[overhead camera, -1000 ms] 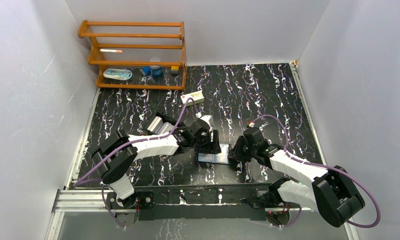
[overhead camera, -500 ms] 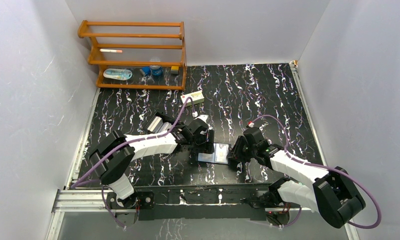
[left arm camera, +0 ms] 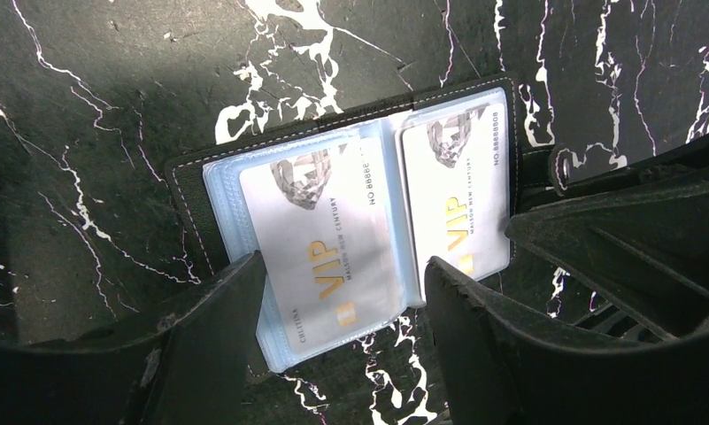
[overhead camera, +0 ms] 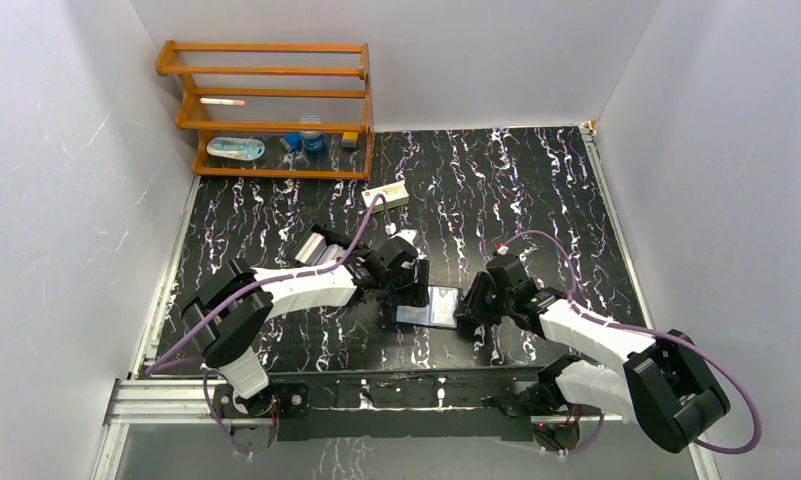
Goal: Put the credit cards into the card holder
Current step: Turn over the card slot in the card holder.
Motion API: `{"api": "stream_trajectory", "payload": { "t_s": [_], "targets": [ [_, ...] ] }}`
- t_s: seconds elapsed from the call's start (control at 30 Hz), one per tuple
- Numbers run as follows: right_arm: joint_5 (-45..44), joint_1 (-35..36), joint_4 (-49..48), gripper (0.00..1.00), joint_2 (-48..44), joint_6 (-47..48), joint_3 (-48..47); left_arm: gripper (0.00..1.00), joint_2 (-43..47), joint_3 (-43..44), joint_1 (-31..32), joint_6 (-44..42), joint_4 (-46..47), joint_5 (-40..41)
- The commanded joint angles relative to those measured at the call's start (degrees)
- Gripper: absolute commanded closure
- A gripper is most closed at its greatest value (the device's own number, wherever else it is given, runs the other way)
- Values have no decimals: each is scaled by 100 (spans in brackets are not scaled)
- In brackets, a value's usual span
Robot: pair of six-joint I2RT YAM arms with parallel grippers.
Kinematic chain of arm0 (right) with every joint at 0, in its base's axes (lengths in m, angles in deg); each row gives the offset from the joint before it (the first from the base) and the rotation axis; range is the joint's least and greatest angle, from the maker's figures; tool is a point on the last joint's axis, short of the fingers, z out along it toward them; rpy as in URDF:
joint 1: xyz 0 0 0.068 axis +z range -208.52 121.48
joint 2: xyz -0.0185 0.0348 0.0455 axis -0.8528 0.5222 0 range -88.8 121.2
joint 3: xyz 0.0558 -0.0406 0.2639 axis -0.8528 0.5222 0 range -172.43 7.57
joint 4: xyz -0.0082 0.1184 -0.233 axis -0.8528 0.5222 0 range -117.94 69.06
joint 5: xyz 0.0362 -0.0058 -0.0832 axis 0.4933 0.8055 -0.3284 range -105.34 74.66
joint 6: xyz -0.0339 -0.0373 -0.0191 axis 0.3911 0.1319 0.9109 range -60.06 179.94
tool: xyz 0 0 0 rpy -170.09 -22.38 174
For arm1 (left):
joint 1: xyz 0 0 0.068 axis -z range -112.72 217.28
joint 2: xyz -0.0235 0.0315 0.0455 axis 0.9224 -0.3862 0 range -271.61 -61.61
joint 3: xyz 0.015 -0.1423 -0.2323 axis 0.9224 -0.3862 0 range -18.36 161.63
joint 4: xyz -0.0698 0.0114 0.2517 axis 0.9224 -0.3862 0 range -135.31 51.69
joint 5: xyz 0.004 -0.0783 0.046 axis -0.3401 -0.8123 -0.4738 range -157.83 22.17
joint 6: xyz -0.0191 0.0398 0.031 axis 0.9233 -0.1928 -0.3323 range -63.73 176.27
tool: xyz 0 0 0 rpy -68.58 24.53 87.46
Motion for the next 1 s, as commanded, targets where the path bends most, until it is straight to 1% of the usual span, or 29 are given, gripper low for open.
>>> {"api": "stream_trajectory", "payload": {
  "t_s": [0.0, 0.13, 0.33, 0.6, 0.83, 0.93, 0.97],
  "targets": [
    [62, 40, -232, 65, 37, -59, -63, 35, -90, 154, -28, 23, -298, 165],
    [48, 48, -243, 65, 45, -59, -48, 34, 4, 144, -28, -69, -387, 350],
    [63, 45, -272, 65, 86, -56, -58, 34, -51, 164, -28, -54, -403, 320],
    [44, 46, -230, 65, 12, -72, -39, 34, 58, 208, -22, -217, -534, 594],
    [28, 49, -180, 65, 4, -76, -78, 34, -75, 266, -7, -213, -526, 519],
    [56, 55, -186, 65, -12, -79, -75, 34, -120, 295, 36, -332, -561, 642],
    [66, 56, -174, 65, -25, -83, -74, 34, -121, 338, 69, -394, -624, 798]
  ]
}}
